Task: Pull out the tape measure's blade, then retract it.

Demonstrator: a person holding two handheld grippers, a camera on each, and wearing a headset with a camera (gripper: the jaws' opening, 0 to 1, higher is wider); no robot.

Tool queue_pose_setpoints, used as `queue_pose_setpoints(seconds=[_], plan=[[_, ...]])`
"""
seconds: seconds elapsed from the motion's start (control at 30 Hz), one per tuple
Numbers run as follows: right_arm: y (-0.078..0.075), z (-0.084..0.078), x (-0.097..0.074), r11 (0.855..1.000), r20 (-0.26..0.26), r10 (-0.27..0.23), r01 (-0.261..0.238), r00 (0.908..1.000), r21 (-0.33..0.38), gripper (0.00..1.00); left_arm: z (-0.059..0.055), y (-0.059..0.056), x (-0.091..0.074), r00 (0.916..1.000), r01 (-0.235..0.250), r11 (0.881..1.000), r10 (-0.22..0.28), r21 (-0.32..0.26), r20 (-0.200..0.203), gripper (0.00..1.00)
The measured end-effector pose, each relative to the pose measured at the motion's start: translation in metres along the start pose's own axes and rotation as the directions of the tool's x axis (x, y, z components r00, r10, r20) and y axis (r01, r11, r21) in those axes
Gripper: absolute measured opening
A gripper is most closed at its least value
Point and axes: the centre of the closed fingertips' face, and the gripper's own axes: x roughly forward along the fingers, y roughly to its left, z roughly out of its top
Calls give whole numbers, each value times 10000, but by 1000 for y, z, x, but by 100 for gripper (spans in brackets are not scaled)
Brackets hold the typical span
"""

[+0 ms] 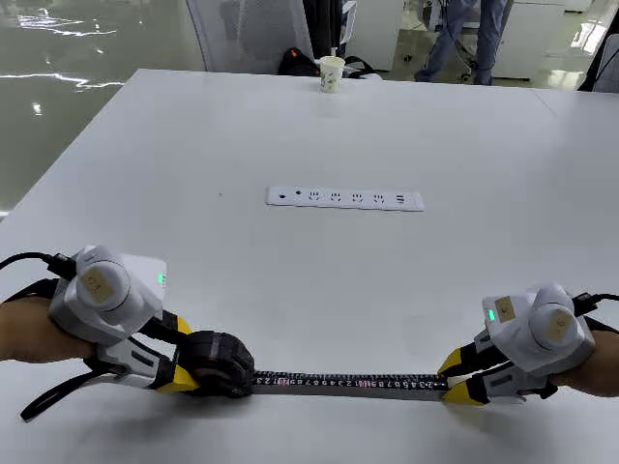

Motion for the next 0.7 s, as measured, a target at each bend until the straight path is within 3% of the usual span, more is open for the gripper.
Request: queue_pose_setpoints(seconds=[0.7], plan=[[-1,0,1,9995,-718,240,-253,9971,-170,12,1,0,1,9995,221,9993,-213,315,-252,26]])
